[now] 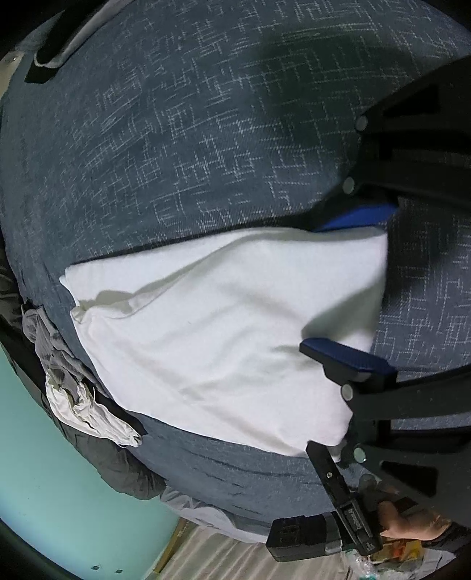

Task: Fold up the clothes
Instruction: 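Grasp the end of the folded white shirt with the left tool, then lift the shirt with the left tool and carry it toward the headboard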

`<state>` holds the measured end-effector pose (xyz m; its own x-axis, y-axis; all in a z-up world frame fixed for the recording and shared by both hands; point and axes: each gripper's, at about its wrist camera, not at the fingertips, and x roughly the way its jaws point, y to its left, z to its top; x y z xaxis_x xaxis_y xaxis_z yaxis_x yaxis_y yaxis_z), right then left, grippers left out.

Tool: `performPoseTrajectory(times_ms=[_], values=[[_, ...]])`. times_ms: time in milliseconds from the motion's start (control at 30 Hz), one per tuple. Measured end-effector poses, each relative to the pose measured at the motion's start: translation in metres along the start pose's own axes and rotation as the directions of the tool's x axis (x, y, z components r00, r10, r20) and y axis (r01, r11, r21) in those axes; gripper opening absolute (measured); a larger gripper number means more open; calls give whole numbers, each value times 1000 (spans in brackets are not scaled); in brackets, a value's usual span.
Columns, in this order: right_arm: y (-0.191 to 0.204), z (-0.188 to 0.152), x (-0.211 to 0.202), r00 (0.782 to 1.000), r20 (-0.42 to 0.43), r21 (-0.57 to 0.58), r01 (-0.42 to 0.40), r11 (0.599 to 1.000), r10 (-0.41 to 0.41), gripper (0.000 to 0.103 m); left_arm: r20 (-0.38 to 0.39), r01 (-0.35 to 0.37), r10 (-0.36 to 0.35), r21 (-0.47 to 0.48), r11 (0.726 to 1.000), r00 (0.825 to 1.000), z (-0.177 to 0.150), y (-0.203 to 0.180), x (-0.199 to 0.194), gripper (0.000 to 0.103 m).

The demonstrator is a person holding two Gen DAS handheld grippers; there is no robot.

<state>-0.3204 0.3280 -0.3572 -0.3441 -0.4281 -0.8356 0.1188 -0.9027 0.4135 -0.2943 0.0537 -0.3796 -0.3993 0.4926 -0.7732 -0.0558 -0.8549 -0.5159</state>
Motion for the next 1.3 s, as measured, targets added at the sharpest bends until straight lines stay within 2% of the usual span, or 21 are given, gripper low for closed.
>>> performPoseTrajectory(times_ms=[133, 267, 533, 600, 733, 833, 1033, 1167, 1300], values=[[8, 1, 3, 1000, 1, -26, -6, 1000, 6, 43, -3, 0, 0, 14, 1000, 1000, 0, -2, 2, 58], [14, 0, 4, 1000, -1, -66, -10, 998, 10, 17, 2, 4, -4, 18, 1000, 1000, 0, -4, 0, 54], [10, 2, 4, 1000, -1, -51, -31, 998, 31, 16, -5, 10, -10, 15, 1000, 1000, 2, -2, 4, 56], [11, 2, 4, 1000, 4, -59, -29, 998, 30, 16, 4, -3, 3, 36, 999, 1000, 1, -4, 2, 54], [11, 4, -4, 998, 15, -50, -53, 997, 54, 14, 27, 4, -5, 58, 998, 1000, 2, -8, -5, 41], [16, 7, -17, 996, 34, -66, -77, 995, 79, 12, 55, -2, -3, 98, 995, 998, 5, -18, -14, 35], [39, 23, -60, 990, 83, -114, -102, 988, 112, 10, 122, 13, -28, 122, 992, 992, 19, -50, -47, 33], [55, 29, -92, 986, 135, -114, -78, 990, 93, 10, 152, 10, -33, 150, 989, 988, 36, -80, -57, 32], [72, 33, -128, 978, 175, -139, -91, 986, 115, 10, 179, 2, -37, 190, 982, 983, 29, -93, -112, 32]])
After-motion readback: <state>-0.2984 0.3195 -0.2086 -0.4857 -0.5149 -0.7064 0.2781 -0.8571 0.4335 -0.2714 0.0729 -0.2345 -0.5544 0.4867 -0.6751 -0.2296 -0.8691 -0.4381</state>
